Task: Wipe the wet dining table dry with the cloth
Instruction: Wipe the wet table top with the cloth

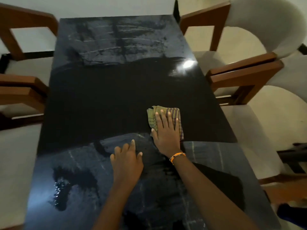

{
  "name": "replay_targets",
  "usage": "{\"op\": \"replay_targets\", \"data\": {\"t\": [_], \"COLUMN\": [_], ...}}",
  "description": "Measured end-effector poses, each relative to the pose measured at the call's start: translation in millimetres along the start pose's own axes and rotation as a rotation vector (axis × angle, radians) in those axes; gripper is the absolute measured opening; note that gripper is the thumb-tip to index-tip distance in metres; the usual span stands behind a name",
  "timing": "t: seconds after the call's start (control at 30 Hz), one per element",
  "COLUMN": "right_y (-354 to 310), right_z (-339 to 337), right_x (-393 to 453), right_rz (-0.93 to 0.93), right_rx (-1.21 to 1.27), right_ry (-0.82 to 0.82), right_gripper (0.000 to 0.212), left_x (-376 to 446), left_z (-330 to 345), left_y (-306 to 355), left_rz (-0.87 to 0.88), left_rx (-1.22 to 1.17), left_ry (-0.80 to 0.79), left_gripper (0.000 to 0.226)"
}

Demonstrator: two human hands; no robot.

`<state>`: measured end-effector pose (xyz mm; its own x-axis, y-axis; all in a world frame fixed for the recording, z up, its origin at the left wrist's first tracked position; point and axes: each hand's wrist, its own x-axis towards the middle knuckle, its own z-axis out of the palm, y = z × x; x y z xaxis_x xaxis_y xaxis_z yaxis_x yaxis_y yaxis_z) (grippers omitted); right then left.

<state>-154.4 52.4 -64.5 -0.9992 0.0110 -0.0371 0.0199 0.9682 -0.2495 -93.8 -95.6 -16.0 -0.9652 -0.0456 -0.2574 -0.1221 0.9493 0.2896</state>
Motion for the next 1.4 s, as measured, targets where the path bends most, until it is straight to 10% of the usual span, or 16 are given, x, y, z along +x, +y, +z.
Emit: {"op": "replay_targets", "data": {"t": [0.47, 0.83, 1.4], "right_y": [-296.9, -325.7, -275.5], "right_z": [75.6, 78.0, 69.7], "right_x": [-11.1, 81.1, -74.5], "right_rz": [-0.435, -0.443, -0.545], "right_rx": [0.038, -0.027, -0.065], "right_ry": [-0.145, -0.128, -0.190], "right_gripper": [0.063, 0.058, 0.061], "left_x": [-27.3, -33.8, -67.2], "left_z": [-57.8, -55.9, -41.2], "left_y": [-221.3, -286.9, -280.9], "left_rz": [-0.473, -0.315, -0.358], "left_rx": [-0.134, -0.594, -0.685], "left_ry": [0.102, 0.075, 0.036], "left_gripper": [0.056, 0.031, 0.036]}}
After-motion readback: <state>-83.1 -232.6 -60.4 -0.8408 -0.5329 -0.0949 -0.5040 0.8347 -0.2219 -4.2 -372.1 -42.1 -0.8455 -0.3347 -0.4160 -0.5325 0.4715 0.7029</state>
